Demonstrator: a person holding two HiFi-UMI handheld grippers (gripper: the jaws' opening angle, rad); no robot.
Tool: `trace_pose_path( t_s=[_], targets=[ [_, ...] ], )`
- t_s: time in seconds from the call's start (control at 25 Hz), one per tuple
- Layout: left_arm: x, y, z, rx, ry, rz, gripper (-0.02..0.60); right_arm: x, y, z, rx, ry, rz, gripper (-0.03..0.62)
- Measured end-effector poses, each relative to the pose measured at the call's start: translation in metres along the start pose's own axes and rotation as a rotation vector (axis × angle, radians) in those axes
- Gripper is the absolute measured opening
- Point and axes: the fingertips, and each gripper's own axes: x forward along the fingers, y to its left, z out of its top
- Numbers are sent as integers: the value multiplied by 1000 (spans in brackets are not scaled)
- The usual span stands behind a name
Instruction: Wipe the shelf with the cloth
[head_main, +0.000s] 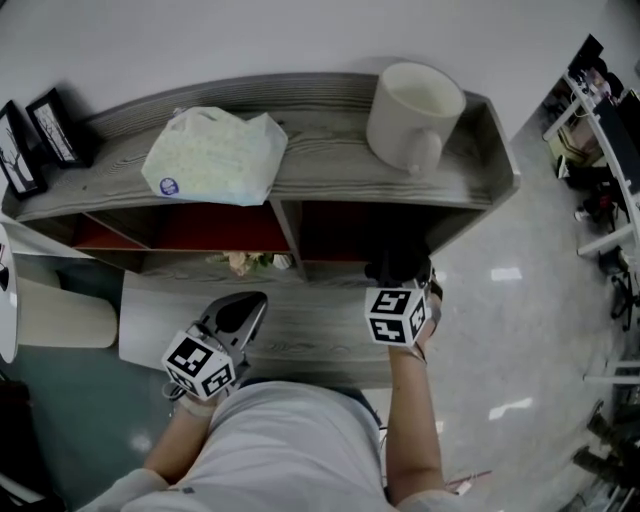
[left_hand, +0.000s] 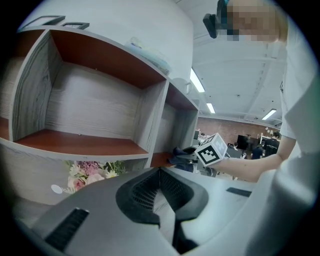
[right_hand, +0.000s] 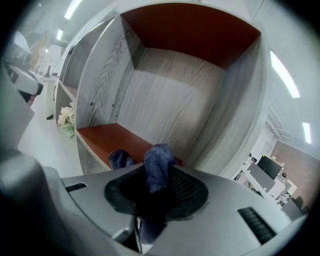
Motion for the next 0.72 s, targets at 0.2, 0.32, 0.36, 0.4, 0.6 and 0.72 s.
trace_pose_path(
  t_s=[0.2,0.32,0.36,0.4,0.6,0.72],
  targets=[
    [4,-4,-2,4,11,-25,15,-7,1,-8,0,27,-31,98],
    [5,-2,-3,3,15,-27,15,-4,0,-7,28,45,-30,98],
    [4,-1,-3,2,16,-27,15,-1,-1,-6,38,55,-28,98],
    [5,-1,-4,2,17,-27,15,1,-1,-5,49,65,-27,98],
    [6,1,-6,0,22,-30,15,15,-1,1,80,96,-39,97],
    [5,2,-6,-1,23,-30,15,24,-2,6,77,92,-45,97]
  ],
)
